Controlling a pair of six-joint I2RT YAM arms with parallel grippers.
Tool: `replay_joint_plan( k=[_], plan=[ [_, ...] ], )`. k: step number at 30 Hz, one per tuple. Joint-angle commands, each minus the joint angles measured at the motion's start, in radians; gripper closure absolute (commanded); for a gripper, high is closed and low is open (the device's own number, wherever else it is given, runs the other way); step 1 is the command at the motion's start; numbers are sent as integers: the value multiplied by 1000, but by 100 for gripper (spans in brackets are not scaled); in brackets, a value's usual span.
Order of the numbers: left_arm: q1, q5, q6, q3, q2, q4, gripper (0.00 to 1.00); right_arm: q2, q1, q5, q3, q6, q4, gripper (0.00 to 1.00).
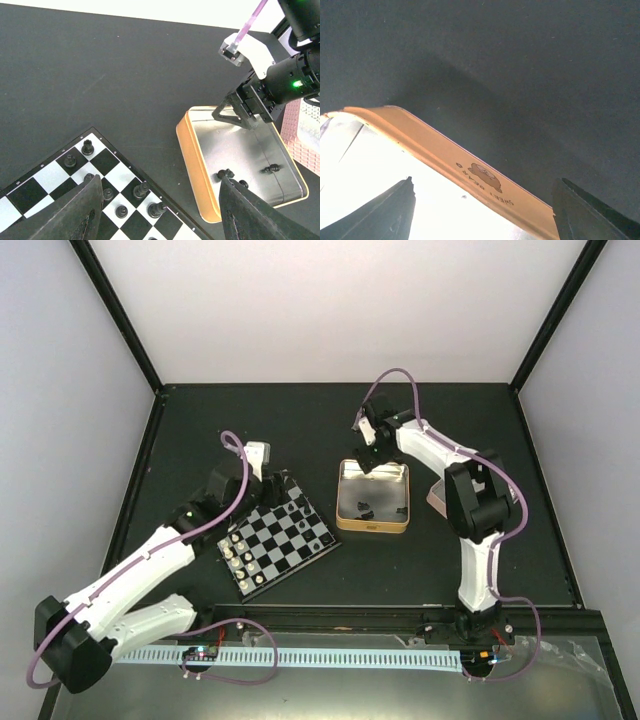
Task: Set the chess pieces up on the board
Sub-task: Adjust the storage box at the center of the board.
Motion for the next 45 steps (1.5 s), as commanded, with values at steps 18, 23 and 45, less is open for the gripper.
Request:
replay_joint_plan(
  k=[18, 23, 45],
  plan=[
    [12, 11, 9, -29, -90, -61, 35, 11, -23, 45, -22, -37, 2, 68],
    [12, 21, 1, -40, -106, -62, 35, -54, -26, 77, -109, 2, 65, 77],
    [13, 53, -31, -74, -146, -56, 35, -243, -34, 227, -357, 496, 81, 92]
  ],
)
